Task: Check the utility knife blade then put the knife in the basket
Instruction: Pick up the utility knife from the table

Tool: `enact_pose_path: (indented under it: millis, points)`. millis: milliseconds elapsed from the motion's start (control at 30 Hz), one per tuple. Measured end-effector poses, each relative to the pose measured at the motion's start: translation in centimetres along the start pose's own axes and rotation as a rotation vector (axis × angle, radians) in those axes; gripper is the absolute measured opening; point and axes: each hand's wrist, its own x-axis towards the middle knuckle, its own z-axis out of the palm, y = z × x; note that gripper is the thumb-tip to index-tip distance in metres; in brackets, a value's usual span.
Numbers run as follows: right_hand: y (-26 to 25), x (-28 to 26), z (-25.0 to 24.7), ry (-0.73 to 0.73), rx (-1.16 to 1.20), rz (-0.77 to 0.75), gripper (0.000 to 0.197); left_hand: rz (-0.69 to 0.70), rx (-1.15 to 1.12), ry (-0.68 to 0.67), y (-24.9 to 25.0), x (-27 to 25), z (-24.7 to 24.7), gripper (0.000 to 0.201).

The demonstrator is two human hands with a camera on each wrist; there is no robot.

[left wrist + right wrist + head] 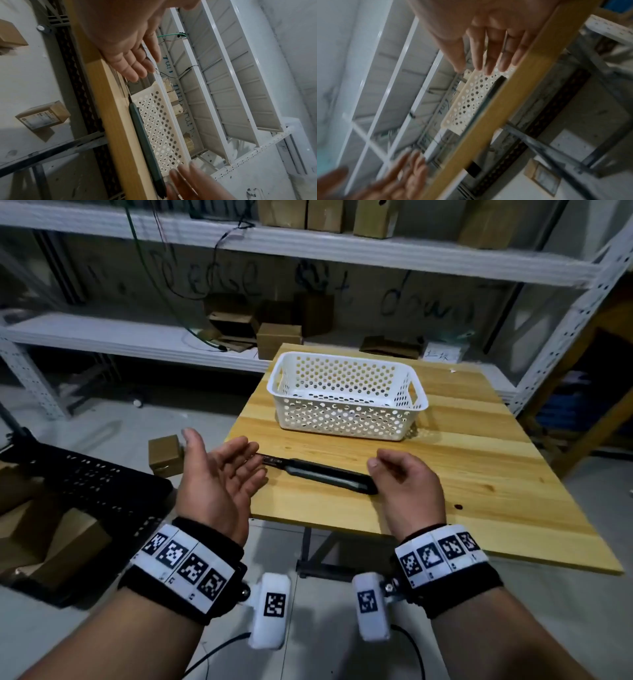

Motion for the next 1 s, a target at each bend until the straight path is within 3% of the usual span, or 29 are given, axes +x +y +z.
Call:
enact_pose_path:
  millis: [133,300,533,767,867,1000]
  points:
    - [1.2,-0.1,0.9,-0.133,-0.41,-0.12,0.056,0.01,-0.028,-0.006,-0.2,0.2,-0.1,0.09]
    - [0.6,-0.6,1.1,-0.173,-0.614,-0.207,0.048,-0.011,-0.037,0.011,0.0,0.3,-0.4,0.088]
    - [0.1,-2.7,0.1,-0.071,-0.375,-0.163,0.029,-0.092,-0.01,-0.033,0.2,-1.2,-1.3,0.084]
    - [-1.4,-6.5,-1.3,-0.024,-0.161,-0.17,0.026,-0.246,-0.014,-0.199,-0.7,-4.0,-2.4,0.052]
    - [-1.9,-8.1,-1.6,-0.021,-0.025,-0.155,0.028,-0.232,-0.027,-0.27,-0.9,-5.5,-2.2,0.045]
    - [-1.8,-9.9,-2.3,-0.122,0.148,-0.078,0.036,-0.165,-0.034,-0.283,-1.1,-7.0,-2.3,0.038]
